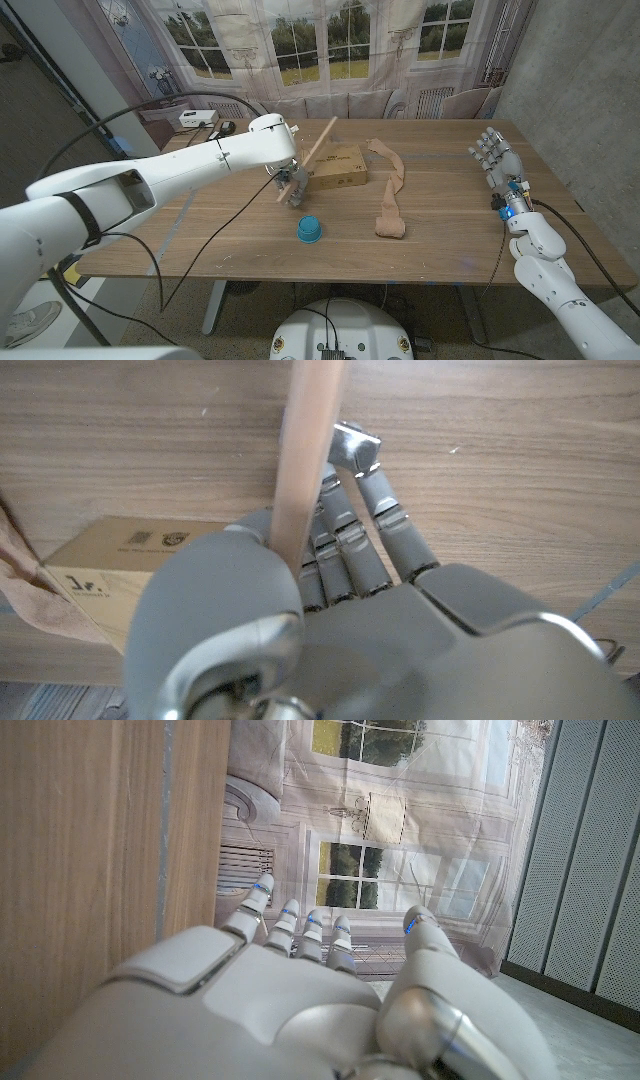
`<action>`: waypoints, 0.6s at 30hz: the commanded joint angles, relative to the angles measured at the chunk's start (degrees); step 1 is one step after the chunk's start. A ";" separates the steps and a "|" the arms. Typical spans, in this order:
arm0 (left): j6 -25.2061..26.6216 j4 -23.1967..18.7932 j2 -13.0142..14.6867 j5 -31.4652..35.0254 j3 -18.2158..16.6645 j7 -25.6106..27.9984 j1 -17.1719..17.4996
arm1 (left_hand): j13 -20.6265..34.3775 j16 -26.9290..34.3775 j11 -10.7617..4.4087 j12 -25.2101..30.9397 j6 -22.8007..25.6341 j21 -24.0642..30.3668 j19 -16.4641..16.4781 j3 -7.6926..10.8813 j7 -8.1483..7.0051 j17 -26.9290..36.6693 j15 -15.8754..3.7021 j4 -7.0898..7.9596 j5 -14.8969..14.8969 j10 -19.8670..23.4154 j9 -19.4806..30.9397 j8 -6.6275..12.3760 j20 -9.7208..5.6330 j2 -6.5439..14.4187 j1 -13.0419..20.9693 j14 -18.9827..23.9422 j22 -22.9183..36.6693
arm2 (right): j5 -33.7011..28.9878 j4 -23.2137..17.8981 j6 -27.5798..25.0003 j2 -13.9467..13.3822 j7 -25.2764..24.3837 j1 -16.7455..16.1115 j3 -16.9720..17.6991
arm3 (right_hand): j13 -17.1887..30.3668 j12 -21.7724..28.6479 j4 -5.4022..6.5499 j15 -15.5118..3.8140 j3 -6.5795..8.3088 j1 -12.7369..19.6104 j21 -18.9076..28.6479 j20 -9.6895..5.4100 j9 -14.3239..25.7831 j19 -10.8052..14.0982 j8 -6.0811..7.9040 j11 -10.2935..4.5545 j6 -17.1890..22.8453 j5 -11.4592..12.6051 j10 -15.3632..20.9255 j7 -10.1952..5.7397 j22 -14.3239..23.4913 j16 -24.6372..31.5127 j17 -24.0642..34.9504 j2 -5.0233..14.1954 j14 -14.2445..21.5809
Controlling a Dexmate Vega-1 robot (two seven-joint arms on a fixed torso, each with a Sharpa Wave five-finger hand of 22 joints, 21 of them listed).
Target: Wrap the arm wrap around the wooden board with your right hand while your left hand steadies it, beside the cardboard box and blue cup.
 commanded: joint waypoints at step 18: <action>-6.94 -8.05 0.78 4.56 -15.15 15.88 15.51 | 32.82 15.85 -2.98 22.02 3.44 23.26 3.16 -4.81 -1.98 25.59 -4.01 6.33 -1.47 4.22 12.98 3.57 -9.16 0.34 1.33 14.44 9.30 | -1.69 -2.58 -0.42 -0.30 -3.22 -0.41 -1.00 | -0.02 0.30 -0.09 -0.17 -0.37 -0.43 -0.20 0.26 0.17 0.27 0.46 -0.01 0.67 -0.22 0.72 -0.11 0.15 0.17 -0.03 0.19 0.72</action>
